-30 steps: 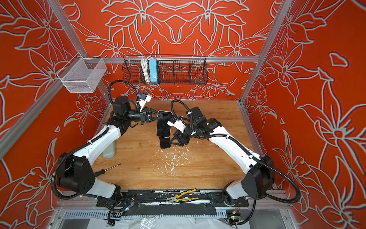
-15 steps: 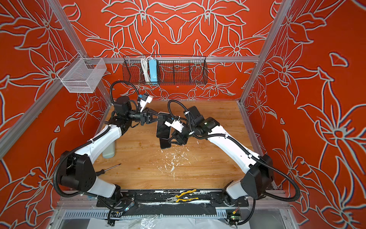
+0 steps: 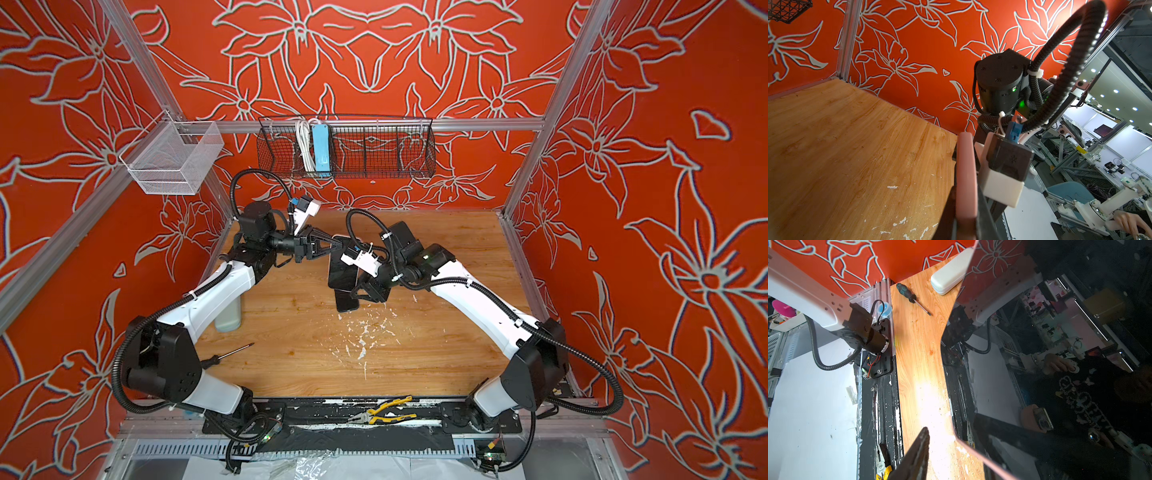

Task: Take the phone out of the phone case
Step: Remove the phone case from the phone.

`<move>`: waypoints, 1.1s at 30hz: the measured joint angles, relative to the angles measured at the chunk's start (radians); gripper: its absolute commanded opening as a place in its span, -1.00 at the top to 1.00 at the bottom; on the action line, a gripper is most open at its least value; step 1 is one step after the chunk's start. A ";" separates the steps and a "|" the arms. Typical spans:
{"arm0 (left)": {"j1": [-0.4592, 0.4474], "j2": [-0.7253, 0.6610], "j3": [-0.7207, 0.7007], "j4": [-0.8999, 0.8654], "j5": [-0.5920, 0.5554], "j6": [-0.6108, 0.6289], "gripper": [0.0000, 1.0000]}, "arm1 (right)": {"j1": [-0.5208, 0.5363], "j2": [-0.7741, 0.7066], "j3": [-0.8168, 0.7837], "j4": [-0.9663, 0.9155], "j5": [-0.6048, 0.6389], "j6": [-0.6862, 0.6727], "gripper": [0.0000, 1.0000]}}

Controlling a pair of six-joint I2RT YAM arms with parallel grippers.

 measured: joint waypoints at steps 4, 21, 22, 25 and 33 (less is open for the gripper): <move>0.000 0.000 0.000 0.000 0.005 -0.001 1.00 | 0.008 0.010 0.005 -0.008 0.000 0.000 0.28; 0.002 0.000 0.000 0.003 0.036 -0.018 1.00 | 0.023 0.020 0.021 -0.026 -0.015 0.002 0.69; 0.002 0.000 0.000 0.003 0.037 -0.019 1.00 | 0.024 0.020 0.021 -0.025 -0.017 0.005 0.70; 0.004 0.000 0.000 0.005 0.041 -0.024 1.00 | 0.028 0.020 0.020 -0.022 -0.019 0.011 0.73; 0.011 0.000 0.000 0.035 0.052 -0.058 1.00 | 0.052 0.018 0.006 0.029 0.002 0.046 0.80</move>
